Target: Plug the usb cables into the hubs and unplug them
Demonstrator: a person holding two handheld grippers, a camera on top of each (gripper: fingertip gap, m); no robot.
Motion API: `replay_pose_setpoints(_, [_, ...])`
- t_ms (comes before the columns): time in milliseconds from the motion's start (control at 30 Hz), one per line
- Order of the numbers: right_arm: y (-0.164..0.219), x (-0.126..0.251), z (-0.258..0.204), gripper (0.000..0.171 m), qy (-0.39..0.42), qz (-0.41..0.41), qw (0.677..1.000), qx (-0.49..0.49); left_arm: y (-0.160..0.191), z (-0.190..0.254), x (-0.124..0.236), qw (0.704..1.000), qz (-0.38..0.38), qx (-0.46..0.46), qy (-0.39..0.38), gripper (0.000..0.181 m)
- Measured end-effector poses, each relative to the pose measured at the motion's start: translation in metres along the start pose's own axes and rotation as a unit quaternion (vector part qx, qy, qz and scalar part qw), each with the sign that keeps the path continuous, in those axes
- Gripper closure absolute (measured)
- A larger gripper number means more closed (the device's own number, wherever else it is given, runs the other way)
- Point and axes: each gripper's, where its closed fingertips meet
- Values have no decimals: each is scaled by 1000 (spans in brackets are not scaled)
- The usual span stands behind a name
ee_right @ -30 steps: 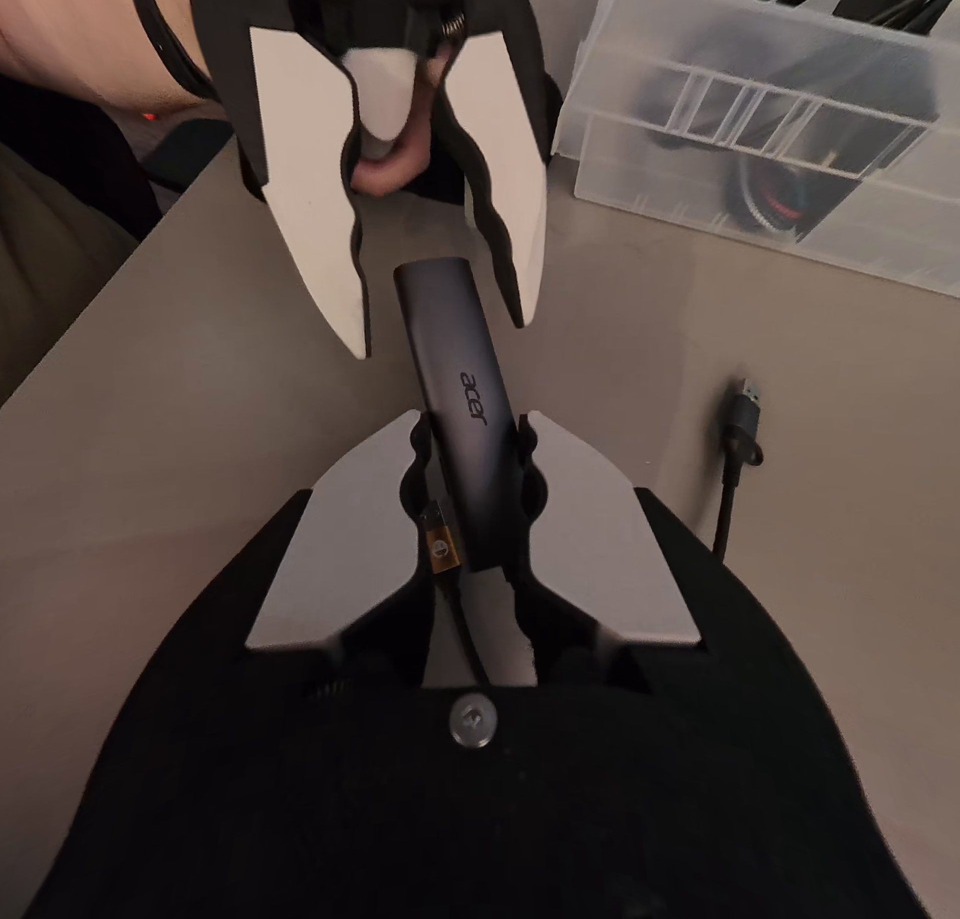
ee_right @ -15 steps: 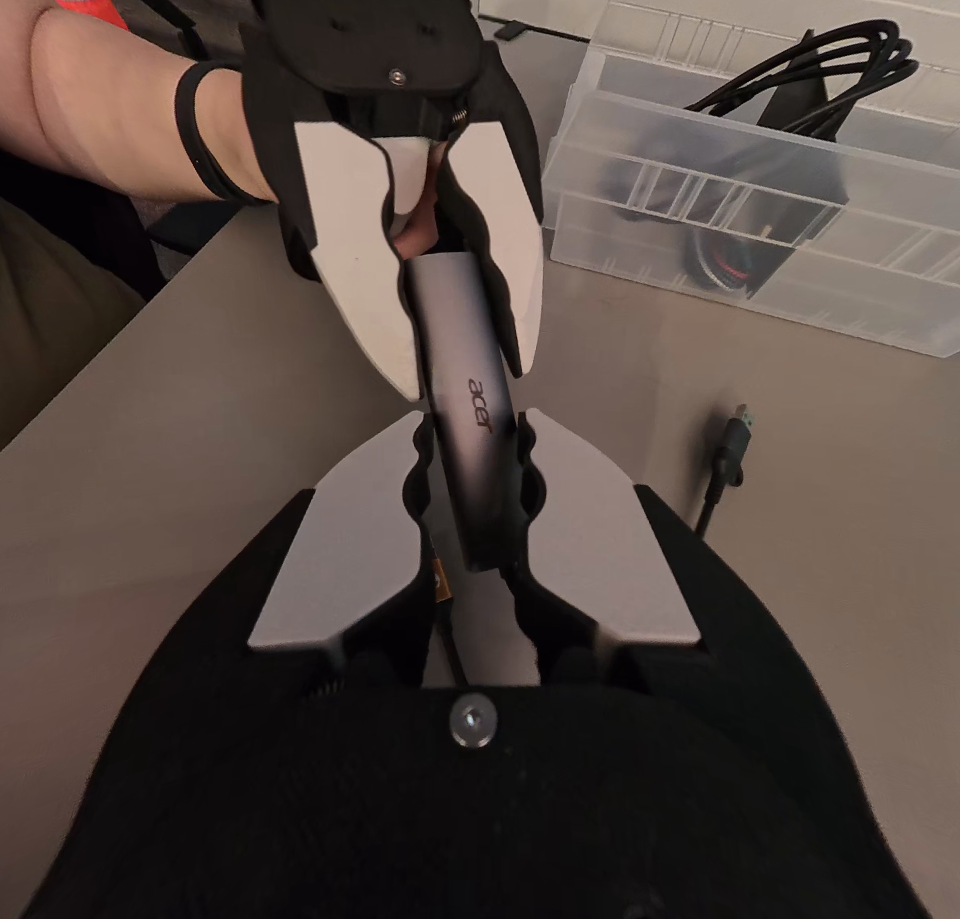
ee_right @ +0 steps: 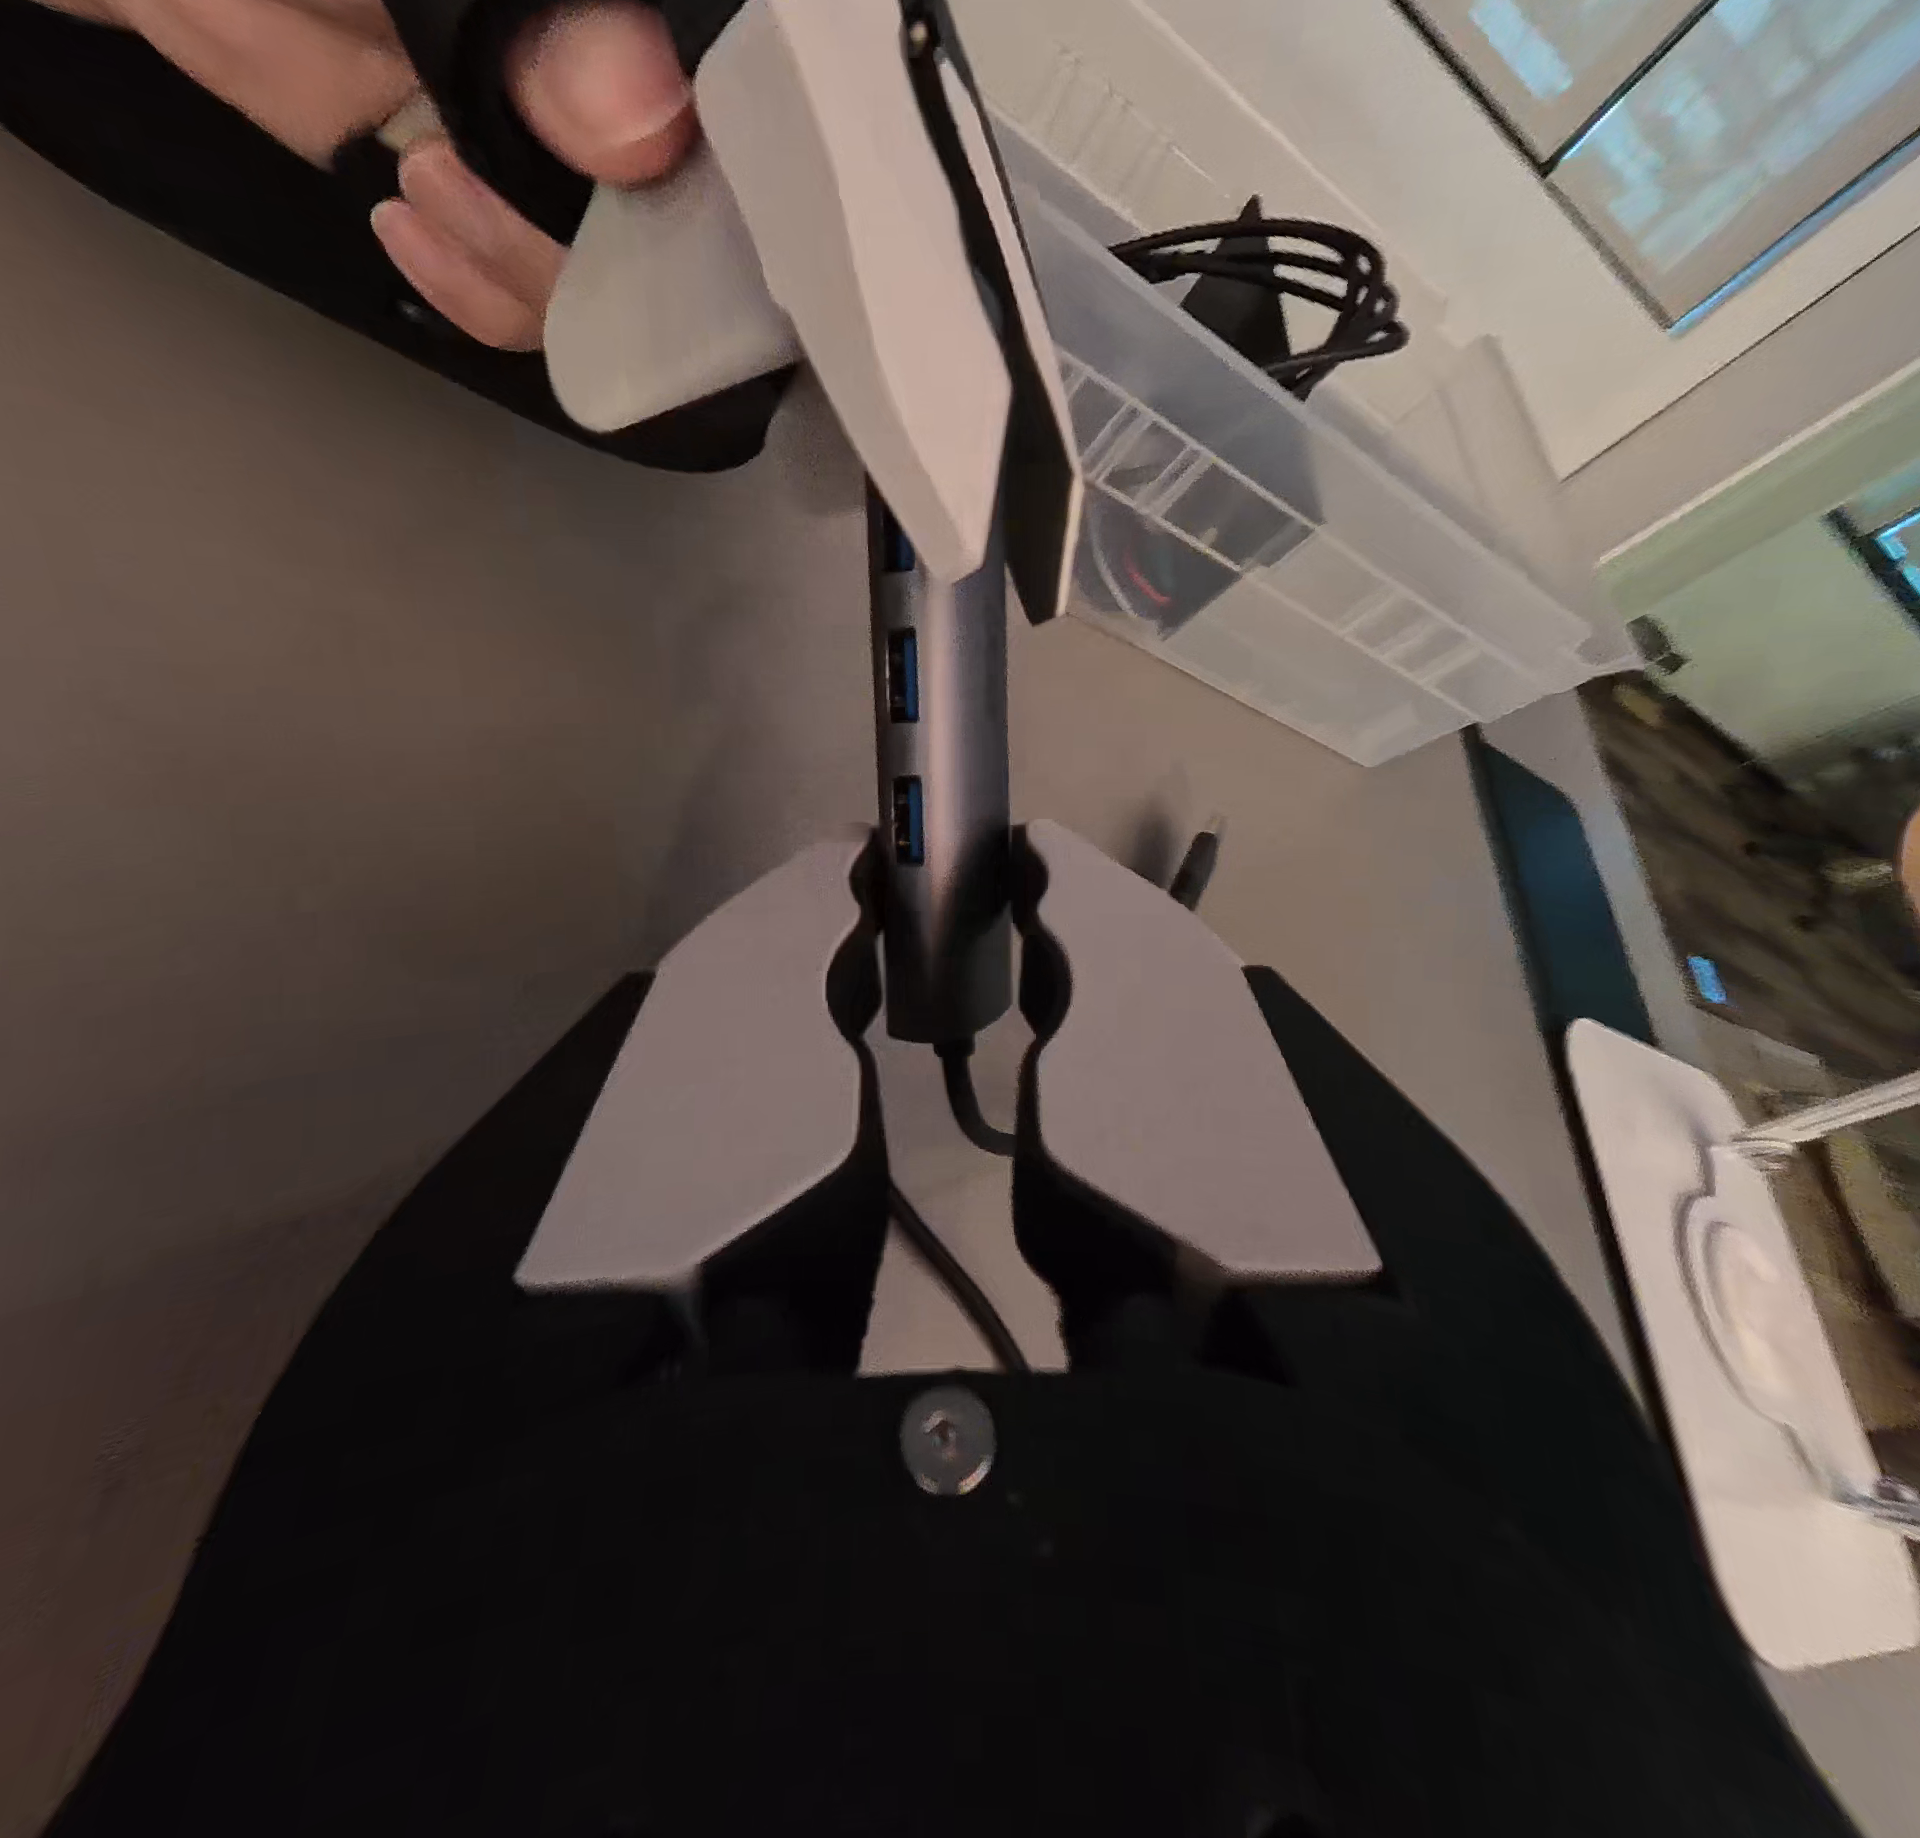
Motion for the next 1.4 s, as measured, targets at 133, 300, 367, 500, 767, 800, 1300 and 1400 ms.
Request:
replay_pose_setpoints(133, [-5, 4, 6, 149, 18, -3, 999, 31, -10, 8, -1, 999, 29, -26, 25, 145])
replay_pose_setpoints(300, [-34, 34, 30, 152, 32, 15, 998, 49, -24, 30, 1, 987, 10, -155, 39, 127])
replay_pose_setpoints(367, [-42, 46, 40, 152, 28, 11, 999, 40, -35, 39, 2, 970, -7, -243, 28, 121])
replay_pose_setpoints(500, [-45, 67, 58, 153, 42, 4, 998, 47, -53, 47, -4, 924, -64, -377, -3, 118])
replay_pose_setpoints(767, [-55, 104, 82, 153, 71, 27, 994, 72, -67, 48, -37, 874, -72, -478, 50, 128])
replay_pose_setpoints(800, [-58, 109, 84, 153, 73, 36, 994, 73, -65, 49, -42, 869, -72, -486, 61, 128])
replay_pose_setpoints(1300, [-67, 131, 96, 152, 93, 85, 987, 101, -88, 80, -76, 788, -46, -604, 112, 161])
replay_pose_setpoints(1400, [-64, 131, 99, 153, 99, 92, 985, 103, -89, 79, -80, 780, -50, -611, 126, 161])
Point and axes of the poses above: each gripper's, where its closed fingertips meet, x back along the fingers, y out of its underside, z = x × y across the jaws, and after that the axes turned 11 degrees about y, right-handed
